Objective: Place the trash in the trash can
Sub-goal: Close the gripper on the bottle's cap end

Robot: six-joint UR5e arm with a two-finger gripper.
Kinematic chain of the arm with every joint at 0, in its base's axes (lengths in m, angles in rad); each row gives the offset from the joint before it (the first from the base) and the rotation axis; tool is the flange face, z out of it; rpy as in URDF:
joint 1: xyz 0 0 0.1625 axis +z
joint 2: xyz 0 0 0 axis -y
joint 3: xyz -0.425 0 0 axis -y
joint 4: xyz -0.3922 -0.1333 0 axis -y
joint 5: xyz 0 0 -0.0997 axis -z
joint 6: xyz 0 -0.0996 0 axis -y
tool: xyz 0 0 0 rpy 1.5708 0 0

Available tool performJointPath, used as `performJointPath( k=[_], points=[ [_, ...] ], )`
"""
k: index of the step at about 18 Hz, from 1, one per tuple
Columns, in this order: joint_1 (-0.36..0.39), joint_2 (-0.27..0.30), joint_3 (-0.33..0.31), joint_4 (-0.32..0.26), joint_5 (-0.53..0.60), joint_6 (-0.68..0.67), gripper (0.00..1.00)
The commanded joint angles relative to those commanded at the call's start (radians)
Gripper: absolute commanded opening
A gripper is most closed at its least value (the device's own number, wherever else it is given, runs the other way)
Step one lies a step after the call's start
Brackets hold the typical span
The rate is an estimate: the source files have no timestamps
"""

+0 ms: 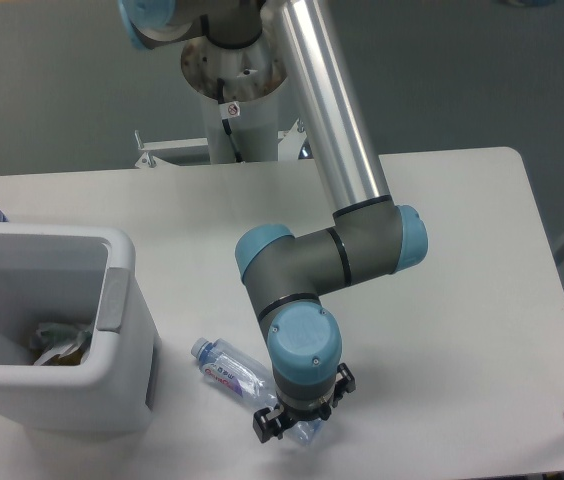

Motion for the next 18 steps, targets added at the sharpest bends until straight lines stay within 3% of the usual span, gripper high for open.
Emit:
performJointPath(
  k=[10, 18],
  points=[
    [-0.017, -0.041, 0.017, 0.005, 0.066, -0.023, 0.94],
    [-0.019, -0.043, 0.017, 0.008, 0.078, -0.023, 0.62]
  ],
)
